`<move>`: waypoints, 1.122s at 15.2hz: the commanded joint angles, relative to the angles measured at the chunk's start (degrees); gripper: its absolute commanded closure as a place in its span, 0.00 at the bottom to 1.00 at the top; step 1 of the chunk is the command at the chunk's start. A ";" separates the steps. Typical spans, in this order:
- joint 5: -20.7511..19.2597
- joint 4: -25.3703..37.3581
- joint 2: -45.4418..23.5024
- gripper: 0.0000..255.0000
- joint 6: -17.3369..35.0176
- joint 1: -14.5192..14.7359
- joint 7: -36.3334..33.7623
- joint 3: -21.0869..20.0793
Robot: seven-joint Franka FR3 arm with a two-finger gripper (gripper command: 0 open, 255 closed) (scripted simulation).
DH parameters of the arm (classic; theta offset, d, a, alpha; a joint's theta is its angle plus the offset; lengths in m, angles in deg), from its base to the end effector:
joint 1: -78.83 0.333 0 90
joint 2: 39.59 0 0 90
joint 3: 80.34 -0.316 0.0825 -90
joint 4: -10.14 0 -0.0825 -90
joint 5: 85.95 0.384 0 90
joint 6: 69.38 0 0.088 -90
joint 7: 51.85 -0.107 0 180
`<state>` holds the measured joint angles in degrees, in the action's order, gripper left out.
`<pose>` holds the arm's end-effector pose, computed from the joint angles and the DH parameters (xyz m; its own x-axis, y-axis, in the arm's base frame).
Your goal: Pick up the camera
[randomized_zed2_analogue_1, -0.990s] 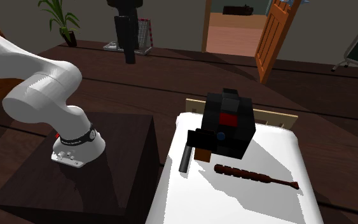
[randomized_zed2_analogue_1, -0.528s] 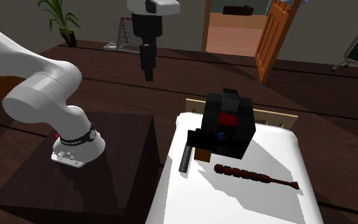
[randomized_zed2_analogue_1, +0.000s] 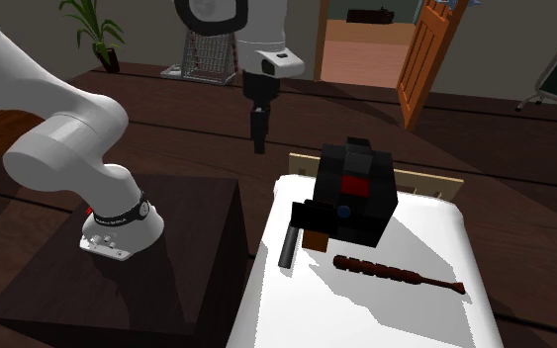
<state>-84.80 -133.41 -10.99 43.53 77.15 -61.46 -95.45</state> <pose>0.3788 0.0940 0.4459 0.9993 0.0226 -0.0304 0.0259 -0.9932 0.1135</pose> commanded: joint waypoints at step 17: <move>-27.47 11.71 -42.96 0.00 23.75 -2.82 -36.71 -6.54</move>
<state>-109.58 -123.31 -50.72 66.48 73.74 -95.38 -102.64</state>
